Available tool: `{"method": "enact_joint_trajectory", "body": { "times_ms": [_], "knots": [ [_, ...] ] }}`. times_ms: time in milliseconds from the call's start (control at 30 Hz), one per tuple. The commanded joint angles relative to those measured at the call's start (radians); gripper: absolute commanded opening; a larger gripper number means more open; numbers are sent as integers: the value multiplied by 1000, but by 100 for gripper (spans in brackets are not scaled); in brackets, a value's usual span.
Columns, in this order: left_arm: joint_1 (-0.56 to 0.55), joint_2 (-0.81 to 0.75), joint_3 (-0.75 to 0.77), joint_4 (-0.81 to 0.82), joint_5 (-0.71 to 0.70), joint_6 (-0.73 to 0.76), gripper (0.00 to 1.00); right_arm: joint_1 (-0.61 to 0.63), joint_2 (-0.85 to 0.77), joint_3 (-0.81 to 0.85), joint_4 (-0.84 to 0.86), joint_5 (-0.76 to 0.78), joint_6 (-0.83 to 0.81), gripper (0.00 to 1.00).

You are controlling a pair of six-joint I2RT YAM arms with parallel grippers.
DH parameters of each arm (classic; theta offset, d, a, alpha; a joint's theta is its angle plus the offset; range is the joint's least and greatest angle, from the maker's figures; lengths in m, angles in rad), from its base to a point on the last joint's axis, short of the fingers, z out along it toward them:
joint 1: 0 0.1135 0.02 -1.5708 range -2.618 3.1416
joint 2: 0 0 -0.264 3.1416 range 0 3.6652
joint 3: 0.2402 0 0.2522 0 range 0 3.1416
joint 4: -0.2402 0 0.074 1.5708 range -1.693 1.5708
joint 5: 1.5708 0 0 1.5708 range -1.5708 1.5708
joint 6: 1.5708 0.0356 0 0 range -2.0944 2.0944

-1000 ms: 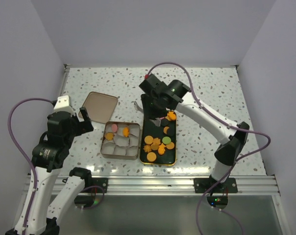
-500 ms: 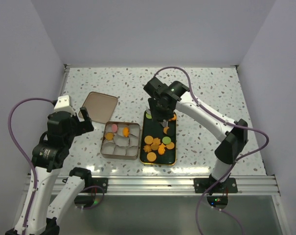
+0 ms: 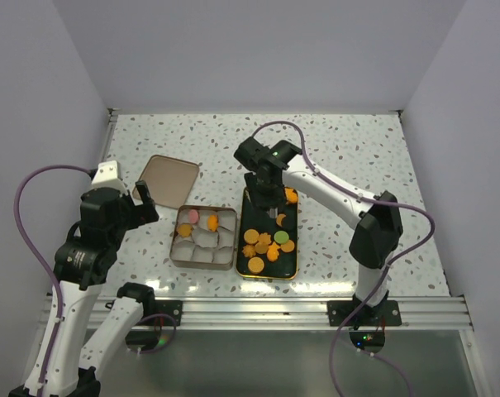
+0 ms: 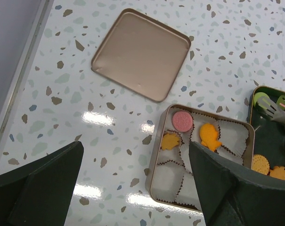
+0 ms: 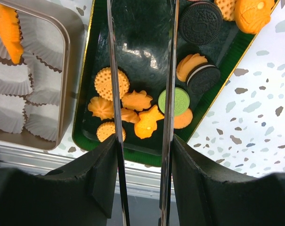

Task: Pack the cookies

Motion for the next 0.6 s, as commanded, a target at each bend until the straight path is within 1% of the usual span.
{"method": "enact_joint_trajectory", "body": {
  "times_ms": [0, 233, 433, 567],
  "knots": [
    [-6, 4, -9, 44, 11, 23, 100, 0, 15, 21, 6, 1, -22, 48],
    [-4, 13, -10, 46, 14, 26, 100, 0, 54, 24, 19, -16, -27, 49],
    [-6, 20, -10, 46, 16, 27, 100, -3, 89, 59, 13, -16, -36, 49],
    [-6, 19, -10, 46, 16, 27, 100, -4, 95, 67, 13, -17, -39, 47]
  ]
}}
